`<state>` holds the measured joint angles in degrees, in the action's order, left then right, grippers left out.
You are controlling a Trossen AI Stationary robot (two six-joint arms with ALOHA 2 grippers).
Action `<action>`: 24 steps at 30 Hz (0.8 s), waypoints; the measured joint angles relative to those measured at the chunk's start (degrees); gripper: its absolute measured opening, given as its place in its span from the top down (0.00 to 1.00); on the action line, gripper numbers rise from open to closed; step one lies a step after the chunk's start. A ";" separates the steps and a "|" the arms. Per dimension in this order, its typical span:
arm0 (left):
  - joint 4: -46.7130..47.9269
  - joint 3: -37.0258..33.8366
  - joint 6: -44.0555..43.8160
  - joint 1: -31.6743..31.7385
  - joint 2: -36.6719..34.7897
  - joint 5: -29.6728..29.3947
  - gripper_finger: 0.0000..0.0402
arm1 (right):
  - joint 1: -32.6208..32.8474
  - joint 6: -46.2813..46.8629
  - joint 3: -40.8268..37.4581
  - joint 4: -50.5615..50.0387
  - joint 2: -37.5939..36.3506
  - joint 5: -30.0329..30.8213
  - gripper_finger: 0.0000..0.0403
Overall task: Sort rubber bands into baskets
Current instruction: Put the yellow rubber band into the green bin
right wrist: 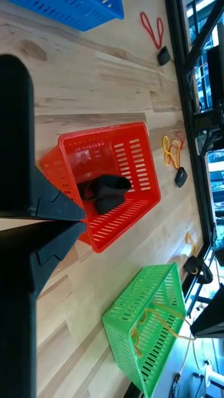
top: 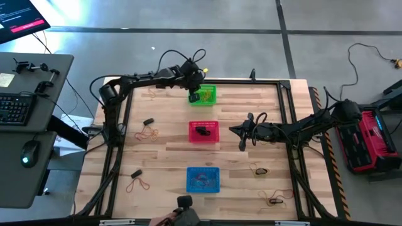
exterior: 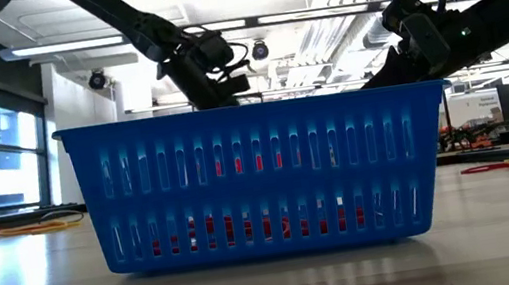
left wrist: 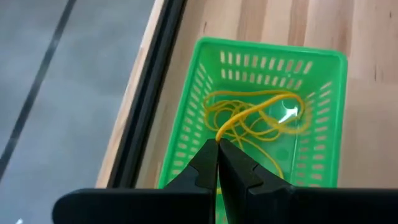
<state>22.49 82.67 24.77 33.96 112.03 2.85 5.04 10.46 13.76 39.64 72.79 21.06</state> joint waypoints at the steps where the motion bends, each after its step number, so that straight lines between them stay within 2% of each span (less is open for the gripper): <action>1: 0.15 0.00 0.18 0.20 0.02 0.69 1.00 | -0.01 0.00 0.00 0.00 0.00 0.00 1.00; 9: 0.42 0.00 0.88 0.95 0.30 5.44 1.00 | 0.00 0.00 0.00 0.02 0.00 0.00 1.00; 24: 5.38 0.03 1.93 2.92 0.72 5.93 1.00 | 0.00 0.02 0.00 0.44 0.00 0.00 1.00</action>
<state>27.87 82.70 26.70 36.88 112.75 8.78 5.04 10.48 13.76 40.07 72.79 21.06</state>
